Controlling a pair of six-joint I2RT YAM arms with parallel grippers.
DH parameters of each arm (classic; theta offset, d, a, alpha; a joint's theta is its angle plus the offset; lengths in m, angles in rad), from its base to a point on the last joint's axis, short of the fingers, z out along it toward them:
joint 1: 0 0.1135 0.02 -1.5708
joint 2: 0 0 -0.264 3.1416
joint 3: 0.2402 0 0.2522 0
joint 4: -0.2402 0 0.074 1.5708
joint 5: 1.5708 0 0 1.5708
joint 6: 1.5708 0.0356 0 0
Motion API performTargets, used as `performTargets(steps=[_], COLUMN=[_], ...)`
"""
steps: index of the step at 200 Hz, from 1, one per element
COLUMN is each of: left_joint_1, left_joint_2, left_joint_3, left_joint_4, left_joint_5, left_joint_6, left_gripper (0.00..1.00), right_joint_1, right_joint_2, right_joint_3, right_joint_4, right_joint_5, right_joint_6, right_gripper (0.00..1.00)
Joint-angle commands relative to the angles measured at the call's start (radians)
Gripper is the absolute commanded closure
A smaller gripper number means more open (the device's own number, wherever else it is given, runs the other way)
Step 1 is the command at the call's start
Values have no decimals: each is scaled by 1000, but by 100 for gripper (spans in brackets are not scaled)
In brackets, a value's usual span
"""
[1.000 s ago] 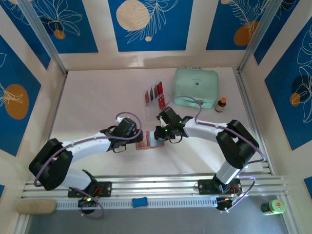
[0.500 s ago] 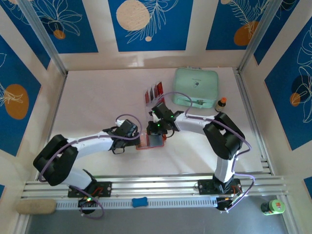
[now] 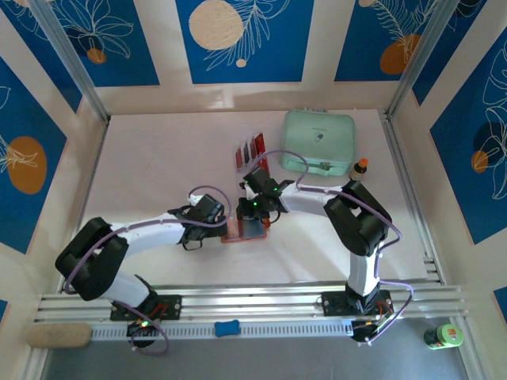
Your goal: Put the credit cards into the card holder
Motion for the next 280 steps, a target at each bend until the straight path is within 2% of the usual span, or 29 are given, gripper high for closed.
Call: performTargets(steps=[1,94,143,192,280], left_joint_1=[7,7,7,6,7], left_joint_2=[21,20,-29,-93,-56], left_joint_3=[8,22,52,90,106], left_joint_4=[-13,-13,-45,-78,104], left_joint_5=[-6,6,15,29,192], left_joint_6=[16,21,27,40,42], left_gripper=[0,0,0,0,0], right_joint_1=[9,27,8,-19,-33], right_joint_2=[27,56,-70,-191,-226], right_joint_3=[23,35,-9,-124,-273], right_joint_4=[-22,-7,-20,-40,1], right_joint_5=[-14,-66,-62,-29,17], right_joint_6=[-5,15,10,-10,-8], right_gripper=[100,100,100,100,100])
